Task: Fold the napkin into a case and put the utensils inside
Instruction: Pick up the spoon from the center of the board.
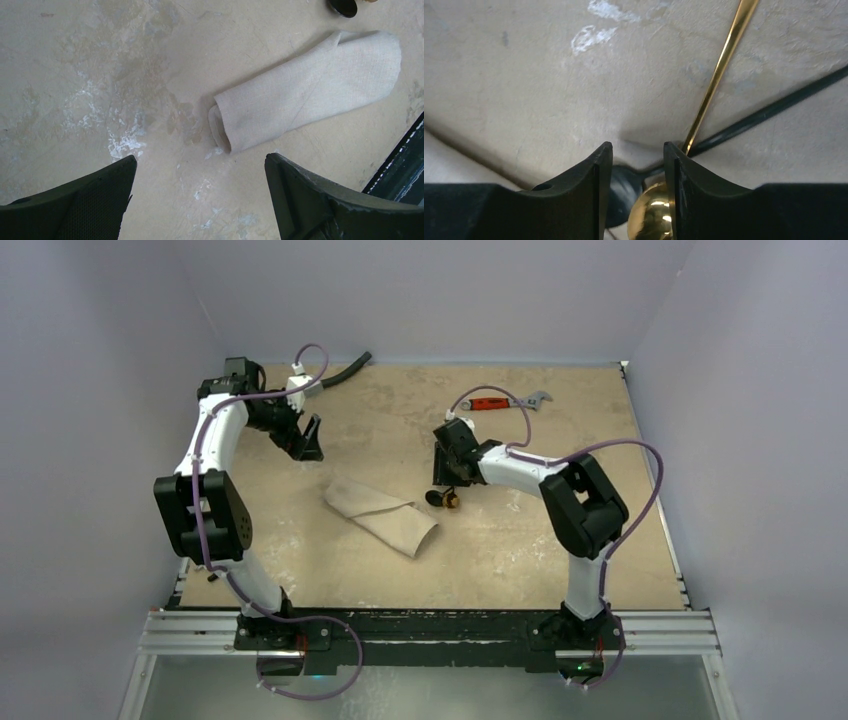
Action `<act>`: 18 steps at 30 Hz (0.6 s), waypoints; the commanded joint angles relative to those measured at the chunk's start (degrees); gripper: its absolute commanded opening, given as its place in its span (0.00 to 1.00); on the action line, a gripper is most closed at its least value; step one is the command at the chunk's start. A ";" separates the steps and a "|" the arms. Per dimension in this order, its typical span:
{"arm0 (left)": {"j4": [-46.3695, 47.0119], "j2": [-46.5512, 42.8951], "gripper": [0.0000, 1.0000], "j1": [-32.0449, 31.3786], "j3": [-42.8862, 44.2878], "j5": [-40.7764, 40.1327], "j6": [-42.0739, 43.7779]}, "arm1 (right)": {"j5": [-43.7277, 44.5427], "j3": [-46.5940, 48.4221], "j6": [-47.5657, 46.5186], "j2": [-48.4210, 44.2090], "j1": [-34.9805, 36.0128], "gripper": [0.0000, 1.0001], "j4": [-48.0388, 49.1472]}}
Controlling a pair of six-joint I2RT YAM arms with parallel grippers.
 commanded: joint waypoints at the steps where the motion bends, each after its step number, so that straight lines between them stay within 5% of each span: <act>1: -0.25 -3.25 0.98 0.24 -0.58 -0.52 1.31 | 4.05 6.15 -0.48 2.58 -0.81 0.45 -4.77; 18: -0.28 -3.54 0.99 0.26 -0.81 -1.38 1.92 | 7.56 8.11 -4.75 1.76 -1.50 0.46 -10.28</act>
